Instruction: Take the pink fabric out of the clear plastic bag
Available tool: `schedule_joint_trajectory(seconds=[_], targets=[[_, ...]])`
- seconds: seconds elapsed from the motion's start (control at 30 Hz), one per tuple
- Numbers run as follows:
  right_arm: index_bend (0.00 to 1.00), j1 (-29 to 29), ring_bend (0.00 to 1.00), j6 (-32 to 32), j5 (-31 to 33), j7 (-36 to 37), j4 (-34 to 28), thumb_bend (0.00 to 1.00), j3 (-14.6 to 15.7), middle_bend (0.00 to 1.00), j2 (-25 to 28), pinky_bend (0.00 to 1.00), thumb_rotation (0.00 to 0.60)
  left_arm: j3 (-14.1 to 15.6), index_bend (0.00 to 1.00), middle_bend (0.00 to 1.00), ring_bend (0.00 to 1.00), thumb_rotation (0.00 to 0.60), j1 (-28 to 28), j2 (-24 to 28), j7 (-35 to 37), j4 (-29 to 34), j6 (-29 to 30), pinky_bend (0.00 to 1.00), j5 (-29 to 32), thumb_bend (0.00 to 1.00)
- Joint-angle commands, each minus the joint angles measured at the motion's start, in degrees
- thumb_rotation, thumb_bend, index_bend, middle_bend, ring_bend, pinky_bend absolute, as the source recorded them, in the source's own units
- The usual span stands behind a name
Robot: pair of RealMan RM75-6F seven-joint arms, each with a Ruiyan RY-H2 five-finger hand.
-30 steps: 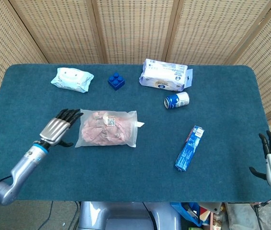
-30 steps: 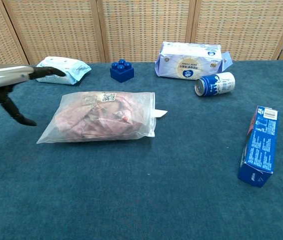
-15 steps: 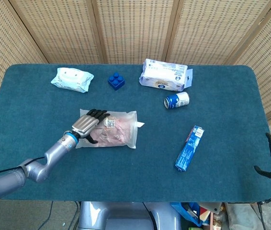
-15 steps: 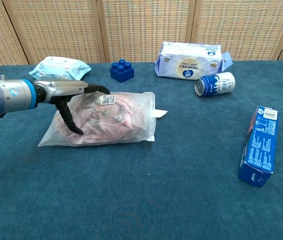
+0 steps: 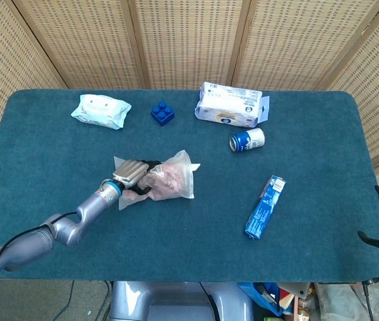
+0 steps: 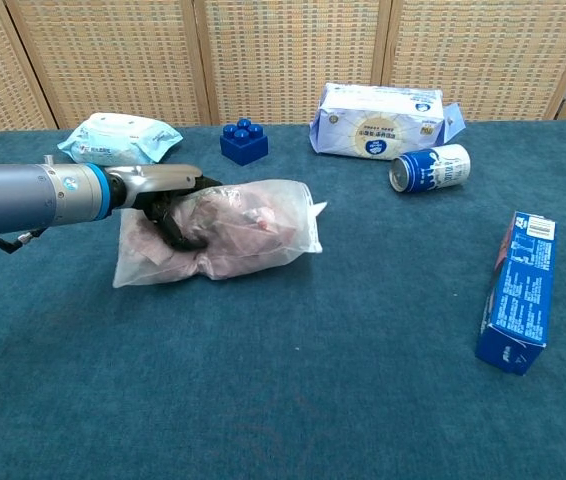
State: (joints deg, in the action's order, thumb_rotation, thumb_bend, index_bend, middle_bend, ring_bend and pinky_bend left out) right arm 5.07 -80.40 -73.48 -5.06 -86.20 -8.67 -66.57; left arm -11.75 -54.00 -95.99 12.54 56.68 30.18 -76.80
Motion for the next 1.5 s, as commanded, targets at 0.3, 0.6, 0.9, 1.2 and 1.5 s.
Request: schedule_joint_trajectory(seconds=[0.3,0.6,0.9,1.2,1.5], targets=[[0.00,0.16,0.00,-0.05,-0.72,2.35,-0.15,0.00,-0.16,0.00,-0.19,0.00,0.600,2.71,0.61,0.57,0.57,0.600,5.51,-5.73,17.54,-8.72,29.32,0.64,-12.75,0.59],[0.06,3.40,0.00,5.78,-4.61,20.81,-2.20,0.00,-2.13,0.00,6.74,0.00,0.600,3.54,0.62,0.57,0.57,0.600,6.08,-14.68,30.72,-25.22,50.08,0.64,-18.86,0.59],[0.24,10.51,0.00,16.38,-7.20,40.17,-7.05,0.00,-5.45,0.00,17.69,0.00,0.600,3.38,0.62,0.57,0.57,0.600,1.83,-22.01,37.23,-37.55,58.02,0.64,-19.58,0.59],[0.33,19.02,0.00,28.46,-5.81,54.40,-9.84,0.00,-9.05,0.00,22.32,0.00,0.600,4.25,0.62,0.57,0.57,0.600,-2.24,-23.89,37.11,-41.35,59.24,0.64,-19.39,0.59],[0.37,23.47,0.00,32.33,-6.27,58.95,-9.59,0.00,-9.61,0.00,20.77,0.00,0.600,4.20,0.62,0.57,0.57,0.600,-6.17,-25.74,35.69,-43.63,56.81,0.64,-17.77,0.59]])
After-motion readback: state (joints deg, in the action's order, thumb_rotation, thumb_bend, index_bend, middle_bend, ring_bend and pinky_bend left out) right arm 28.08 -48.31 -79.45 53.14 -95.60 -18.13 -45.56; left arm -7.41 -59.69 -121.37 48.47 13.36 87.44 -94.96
